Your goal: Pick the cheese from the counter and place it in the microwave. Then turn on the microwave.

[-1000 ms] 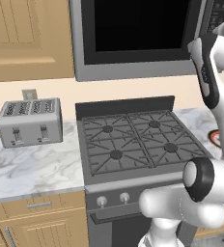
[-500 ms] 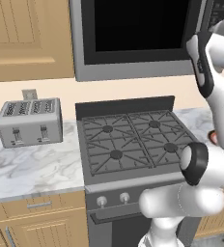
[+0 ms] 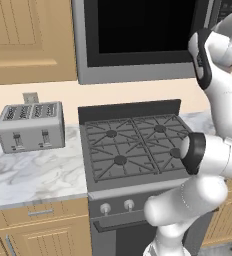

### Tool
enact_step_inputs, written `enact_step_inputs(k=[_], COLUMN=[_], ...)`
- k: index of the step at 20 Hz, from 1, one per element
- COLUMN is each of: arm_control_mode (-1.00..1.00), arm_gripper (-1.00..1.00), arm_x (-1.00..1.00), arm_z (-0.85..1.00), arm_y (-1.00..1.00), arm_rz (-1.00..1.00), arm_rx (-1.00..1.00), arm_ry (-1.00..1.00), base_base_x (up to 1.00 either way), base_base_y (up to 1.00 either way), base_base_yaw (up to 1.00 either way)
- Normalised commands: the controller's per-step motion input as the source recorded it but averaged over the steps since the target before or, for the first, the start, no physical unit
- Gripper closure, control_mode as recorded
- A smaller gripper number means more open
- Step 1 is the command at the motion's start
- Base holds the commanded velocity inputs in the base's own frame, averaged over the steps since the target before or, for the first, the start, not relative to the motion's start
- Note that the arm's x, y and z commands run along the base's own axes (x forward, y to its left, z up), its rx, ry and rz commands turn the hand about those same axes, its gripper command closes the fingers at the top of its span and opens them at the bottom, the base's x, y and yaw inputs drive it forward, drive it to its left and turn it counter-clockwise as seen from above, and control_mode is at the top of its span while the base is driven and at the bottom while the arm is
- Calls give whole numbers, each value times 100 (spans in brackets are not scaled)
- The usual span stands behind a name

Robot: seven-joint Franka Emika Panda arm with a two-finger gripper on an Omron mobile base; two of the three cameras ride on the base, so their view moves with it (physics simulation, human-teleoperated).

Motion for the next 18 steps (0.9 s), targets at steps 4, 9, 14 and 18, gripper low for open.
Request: enact_step_inputs(k=[4, 9, 14, 18], arm_control_mode=[-100, -100, -100, -100], arm_gripper=[-100, -100, 100, 100], arm_x=[40, 40, 27, -35], arm_z=[0, 0, 0, -2], arm_y=[-14, -12, 0, 0], arm_rz=[0, 0, 0, 0], arm_rx=[0, 0, 0, 0], arm_ry=[0, 0, 0, -6], base_base_x=[0, 0, 0, 0], base_base_y=[0, 0, 0, 0], base_base_yaw=[0, 0, 0, 0])
